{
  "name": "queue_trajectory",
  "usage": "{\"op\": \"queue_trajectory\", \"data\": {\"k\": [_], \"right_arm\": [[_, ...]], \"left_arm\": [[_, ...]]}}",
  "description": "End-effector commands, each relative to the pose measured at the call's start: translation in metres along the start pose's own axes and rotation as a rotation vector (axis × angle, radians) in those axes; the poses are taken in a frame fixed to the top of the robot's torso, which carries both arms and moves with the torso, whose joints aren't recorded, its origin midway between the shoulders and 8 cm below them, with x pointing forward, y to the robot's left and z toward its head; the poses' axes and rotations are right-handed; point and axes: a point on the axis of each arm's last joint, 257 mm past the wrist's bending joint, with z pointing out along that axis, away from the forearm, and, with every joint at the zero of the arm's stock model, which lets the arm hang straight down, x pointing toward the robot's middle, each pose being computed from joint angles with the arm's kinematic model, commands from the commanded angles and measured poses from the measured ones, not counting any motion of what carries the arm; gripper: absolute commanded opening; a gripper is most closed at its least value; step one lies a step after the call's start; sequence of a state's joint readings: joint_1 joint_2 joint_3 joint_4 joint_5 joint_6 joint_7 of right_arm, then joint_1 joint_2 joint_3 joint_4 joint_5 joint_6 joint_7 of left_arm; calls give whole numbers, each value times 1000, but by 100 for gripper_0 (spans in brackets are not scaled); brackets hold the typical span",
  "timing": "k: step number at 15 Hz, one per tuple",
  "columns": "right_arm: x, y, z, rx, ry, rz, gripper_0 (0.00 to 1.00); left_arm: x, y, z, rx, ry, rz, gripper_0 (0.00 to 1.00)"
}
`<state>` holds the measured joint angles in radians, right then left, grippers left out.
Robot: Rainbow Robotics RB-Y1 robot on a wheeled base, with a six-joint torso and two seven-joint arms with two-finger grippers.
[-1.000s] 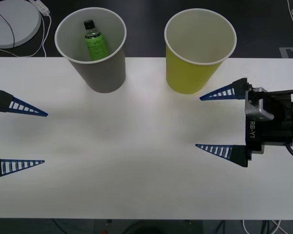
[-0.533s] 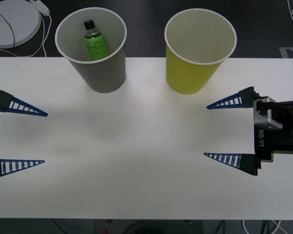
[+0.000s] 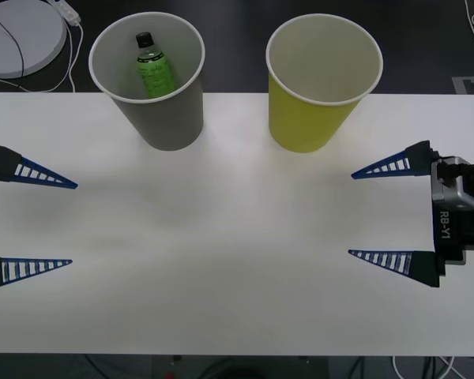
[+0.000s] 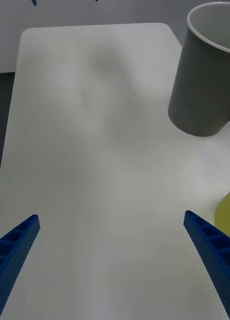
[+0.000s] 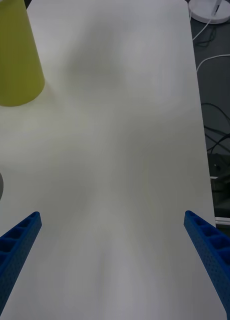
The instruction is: Put the can into the green bin and the plastic bottle into the gray bin
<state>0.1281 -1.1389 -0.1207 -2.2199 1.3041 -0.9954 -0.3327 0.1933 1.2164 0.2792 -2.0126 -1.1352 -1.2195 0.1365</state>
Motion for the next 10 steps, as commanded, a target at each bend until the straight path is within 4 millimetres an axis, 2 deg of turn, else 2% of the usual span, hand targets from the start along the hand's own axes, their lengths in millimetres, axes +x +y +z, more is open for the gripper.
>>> {"op": "queue_trajectory", "data": {"k": [1,10], "right_arm": [[4,5,-2,-10,5,1,100],[12,9,-11,-4,15,-9,100]], "left_arm": [[0,0,0,0,0,0,100],[0,0,0,0,0,0,100]]}}
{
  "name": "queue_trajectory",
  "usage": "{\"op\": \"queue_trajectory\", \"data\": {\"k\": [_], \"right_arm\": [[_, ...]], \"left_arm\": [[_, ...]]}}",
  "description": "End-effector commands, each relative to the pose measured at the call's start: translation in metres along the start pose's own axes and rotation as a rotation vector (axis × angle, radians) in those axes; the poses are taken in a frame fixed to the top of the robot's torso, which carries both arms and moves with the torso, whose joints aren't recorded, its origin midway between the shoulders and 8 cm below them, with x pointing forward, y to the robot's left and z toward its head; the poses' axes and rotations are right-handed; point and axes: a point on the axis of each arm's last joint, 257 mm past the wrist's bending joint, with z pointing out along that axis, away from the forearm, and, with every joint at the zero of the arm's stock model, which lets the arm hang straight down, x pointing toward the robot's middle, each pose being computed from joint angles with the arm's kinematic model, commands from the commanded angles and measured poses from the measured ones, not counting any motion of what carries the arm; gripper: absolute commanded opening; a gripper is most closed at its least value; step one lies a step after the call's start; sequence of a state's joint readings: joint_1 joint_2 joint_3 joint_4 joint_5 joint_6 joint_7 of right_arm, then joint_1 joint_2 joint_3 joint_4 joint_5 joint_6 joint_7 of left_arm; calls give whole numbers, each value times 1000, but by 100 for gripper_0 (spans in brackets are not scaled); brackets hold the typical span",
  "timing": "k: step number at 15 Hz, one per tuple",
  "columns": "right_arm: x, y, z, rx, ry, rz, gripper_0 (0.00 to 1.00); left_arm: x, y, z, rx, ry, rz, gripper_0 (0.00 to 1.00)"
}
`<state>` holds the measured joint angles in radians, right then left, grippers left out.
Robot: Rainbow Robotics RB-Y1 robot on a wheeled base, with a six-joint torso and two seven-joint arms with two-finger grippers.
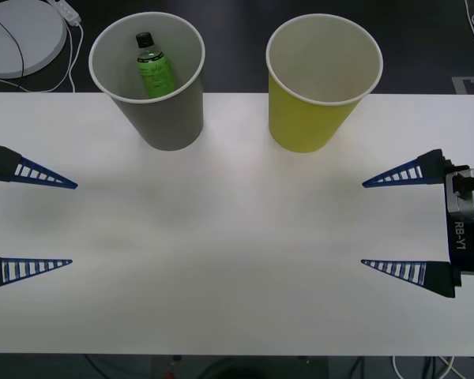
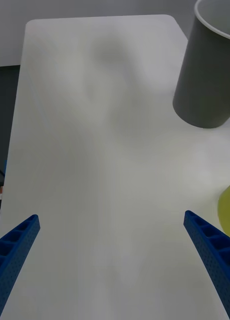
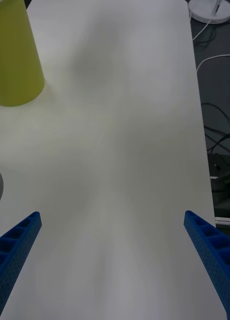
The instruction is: Put the can into the green bin and the plastic bottle into the gray bin
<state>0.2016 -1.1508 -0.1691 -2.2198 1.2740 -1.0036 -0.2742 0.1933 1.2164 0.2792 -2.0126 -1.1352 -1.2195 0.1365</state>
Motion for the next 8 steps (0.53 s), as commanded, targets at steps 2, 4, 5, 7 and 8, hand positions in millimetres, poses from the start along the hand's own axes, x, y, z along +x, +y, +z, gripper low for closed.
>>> {"op": "queue_trajectory", "data": {"k": [2,4,5,7,8], "right_arm": [[2,1,-1,-1,1,-3,100],[2,1,-1,-1,1,-4,100],[2,3,-1,-3,1,1,100],[3,5,-2,-9,4,3,100],[4,4,-2,-8,6,0,100]], "left_arm": [[0,0,0,0,0,0,100],[0,0,0,0,0,0,100],[0,0,0,0,0,0,100],[0,0,0,0,0,0,100],[0,0,0,0,0,0,100]]}}
